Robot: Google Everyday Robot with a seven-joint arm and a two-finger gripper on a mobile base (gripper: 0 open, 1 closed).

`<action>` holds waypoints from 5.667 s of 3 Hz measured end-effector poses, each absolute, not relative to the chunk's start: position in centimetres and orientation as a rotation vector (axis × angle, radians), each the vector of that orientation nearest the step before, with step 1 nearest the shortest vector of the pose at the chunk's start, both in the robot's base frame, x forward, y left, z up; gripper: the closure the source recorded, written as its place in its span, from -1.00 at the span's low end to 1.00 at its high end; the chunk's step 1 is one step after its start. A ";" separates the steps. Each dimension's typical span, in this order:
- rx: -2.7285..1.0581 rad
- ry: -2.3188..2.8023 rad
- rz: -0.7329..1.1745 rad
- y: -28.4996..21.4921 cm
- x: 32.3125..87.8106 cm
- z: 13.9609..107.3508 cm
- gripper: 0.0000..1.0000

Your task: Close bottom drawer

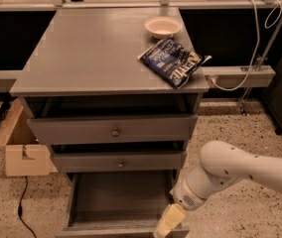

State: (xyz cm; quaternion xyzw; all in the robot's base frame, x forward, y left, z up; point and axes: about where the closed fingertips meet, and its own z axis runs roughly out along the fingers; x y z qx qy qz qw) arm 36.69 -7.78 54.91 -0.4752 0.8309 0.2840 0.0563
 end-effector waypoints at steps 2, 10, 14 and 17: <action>-1.283 2.588 1.167 -3.7 35.3 42.4 -1.00; -1.394 2.473 1.217 -5.9 37.5 18.8 1.00; -1.386 2.332 1.035 -5.2 42.1 17.5 1.00; -1.394 2.233 0.906 -5.7 46.0 16.8 1.00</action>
Offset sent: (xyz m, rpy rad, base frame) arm -0.0009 0.0498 -0.1721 0.1550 0.2446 -0.1302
